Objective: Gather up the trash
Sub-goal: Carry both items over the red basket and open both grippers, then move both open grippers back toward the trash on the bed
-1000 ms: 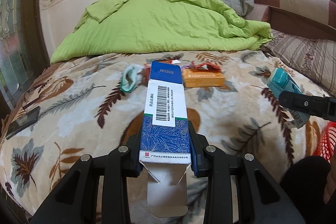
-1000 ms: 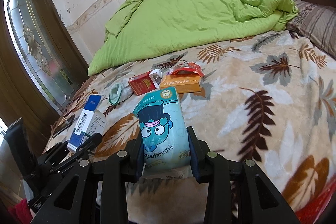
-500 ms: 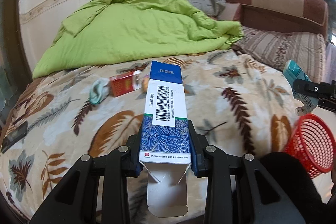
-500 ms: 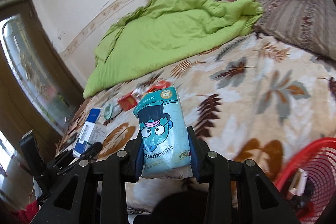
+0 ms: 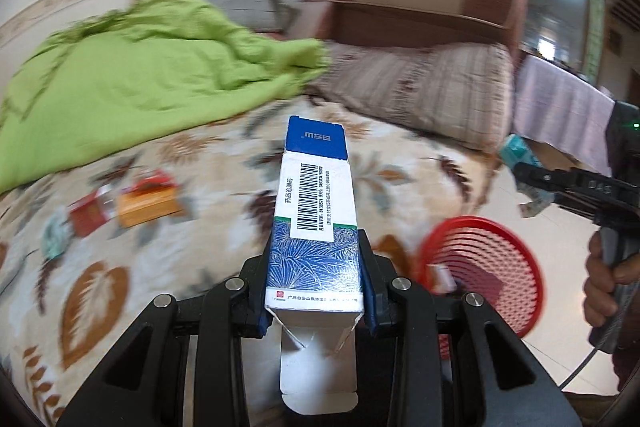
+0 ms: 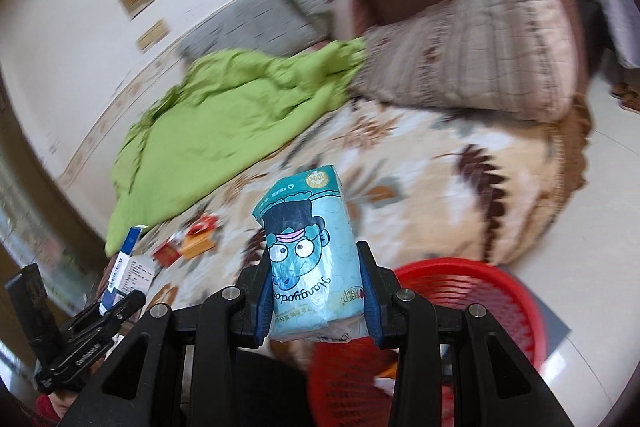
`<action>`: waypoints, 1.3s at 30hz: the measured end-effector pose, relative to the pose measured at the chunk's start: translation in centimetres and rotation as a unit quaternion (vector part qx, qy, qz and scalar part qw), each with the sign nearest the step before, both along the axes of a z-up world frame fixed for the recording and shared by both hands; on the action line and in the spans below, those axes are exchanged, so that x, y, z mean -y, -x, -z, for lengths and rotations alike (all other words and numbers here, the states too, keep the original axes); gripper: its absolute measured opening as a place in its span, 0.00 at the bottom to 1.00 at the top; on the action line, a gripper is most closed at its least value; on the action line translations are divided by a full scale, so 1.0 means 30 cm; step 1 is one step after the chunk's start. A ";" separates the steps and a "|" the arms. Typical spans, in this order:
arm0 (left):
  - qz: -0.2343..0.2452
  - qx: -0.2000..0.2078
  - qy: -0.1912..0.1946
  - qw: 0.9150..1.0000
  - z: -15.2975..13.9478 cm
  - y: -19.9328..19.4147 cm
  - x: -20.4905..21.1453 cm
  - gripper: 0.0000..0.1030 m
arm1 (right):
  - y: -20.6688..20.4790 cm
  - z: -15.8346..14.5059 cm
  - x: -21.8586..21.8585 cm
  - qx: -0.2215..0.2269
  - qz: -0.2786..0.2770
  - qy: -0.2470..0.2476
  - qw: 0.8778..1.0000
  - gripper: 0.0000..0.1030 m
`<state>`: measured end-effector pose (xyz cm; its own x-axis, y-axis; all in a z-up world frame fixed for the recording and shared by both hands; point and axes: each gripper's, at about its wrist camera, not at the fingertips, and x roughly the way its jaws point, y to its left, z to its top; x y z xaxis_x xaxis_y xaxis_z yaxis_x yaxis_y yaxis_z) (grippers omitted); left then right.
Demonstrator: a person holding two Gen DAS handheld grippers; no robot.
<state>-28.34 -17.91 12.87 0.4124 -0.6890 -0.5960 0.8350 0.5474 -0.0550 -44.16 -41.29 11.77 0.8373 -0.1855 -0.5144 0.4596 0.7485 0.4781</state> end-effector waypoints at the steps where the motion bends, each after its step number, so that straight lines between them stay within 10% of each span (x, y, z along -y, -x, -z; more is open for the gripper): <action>1: 0.012 -0.005 0.001 1.000 -0.002 0.011 0.025 0.31 | 0.025 0.001 0.017 -0.001 0.008 -0.003 1.000 0.39; 15: 0.151 -0.077 -0.052 0.984 0.125 0.208 0.386 0.32 | 0.186 0.121 0.131 -0.019 0.060 -0.059 0.996 0.43; 18: 0.160 -0.084 -0.065 0.981 0.153 0.224 0.413 0.54 | 0.193 0.143 0.140 -0.023 0.053 -0.071 0.996 0.48; 28: 0.122 -0.083 -0.044 0.988 0.122 0.152 0.313 0.59 | 0.181 0.130 0.131 -0.018 0.052 -0.065 0.996 0.62; 39: -0.002 -0.073 -0.025 0.997 0.089 -0.095 -0.002 0.59 | -0.196 0.088 -0.094 -0.033 -0.080 -0.033 0.996 0.67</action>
<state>-25.50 -17.86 10.19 0.3223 -0.6557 -0.6827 0.8177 0.5562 -0.1482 -38.28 -38.46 9.11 0.8175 -0.0152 -0.5757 0.3681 0.7825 0.5021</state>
